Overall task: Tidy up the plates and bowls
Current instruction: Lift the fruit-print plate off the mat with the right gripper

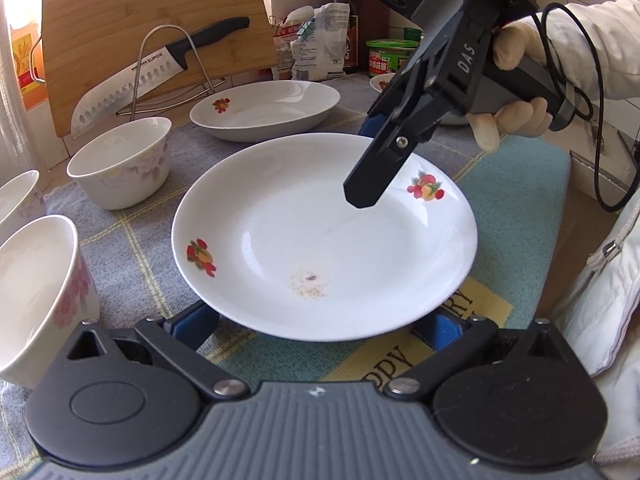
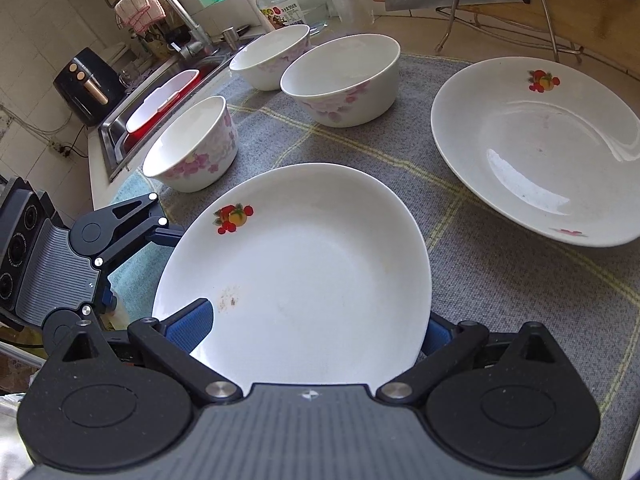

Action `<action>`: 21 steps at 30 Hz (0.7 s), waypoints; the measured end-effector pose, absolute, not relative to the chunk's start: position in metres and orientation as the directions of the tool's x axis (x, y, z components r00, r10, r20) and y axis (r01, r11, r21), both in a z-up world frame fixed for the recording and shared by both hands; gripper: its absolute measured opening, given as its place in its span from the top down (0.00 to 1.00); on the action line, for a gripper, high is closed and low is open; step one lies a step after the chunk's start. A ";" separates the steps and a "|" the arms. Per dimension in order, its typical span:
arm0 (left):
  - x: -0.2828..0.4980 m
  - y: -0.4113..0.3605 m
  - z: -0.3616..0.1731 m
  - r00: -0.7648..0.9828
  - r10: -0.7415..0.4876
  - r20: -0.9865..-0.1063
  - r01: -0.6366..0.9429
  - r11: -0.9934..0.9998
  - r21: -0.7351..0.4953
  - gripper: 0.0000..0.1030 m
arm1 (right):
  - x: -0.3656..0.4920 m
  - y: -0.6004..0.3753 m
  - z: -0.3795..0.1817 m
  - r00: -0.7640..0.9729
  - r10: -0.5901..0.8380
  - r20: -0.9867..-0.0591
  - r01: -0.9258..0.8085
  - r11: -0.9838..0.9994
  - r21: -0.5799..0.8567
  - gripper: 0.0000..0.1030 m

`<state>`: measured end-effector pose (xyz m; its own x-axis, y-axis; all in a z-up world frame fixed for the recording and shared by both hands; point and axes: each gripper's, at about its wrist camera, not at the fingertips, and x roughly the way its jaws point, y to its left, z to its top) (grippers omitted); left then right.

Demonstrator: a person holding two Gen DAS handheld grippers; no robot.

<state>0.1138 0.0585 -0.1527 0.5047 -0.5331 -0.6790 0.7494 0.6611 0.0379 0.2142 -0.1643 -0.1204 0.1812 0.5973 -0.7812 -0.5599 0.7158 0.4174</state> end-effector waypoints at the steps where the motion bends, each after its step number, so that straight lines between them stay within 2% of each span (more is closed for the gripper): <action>1: 0.114 0.059 -0.153 0.503 -0.536 -0.678 0.753 0.657 0.040 0.00 | 0.215 -0.164 -0.120 0.178 0.600 -0.780 -0.557 0.715 0.422 0.00; 21: 0.115 0.059 -0.153 0.484 -0.555 -0.677 0.779 0.626 0.043 0.00 | 0.237 -0.166 -0.123 0.110 0.636 -0.764 -0.405 0.731 0.550 0.00</action>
<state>0.1150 0.0587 -0.1529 0.4837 -0.5548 -0.6769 0.7786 0.6261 0.0432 0.2369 -0.1662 -0.1230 0.1097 0.6356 -0.7642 -0.4052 0.7307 0.5495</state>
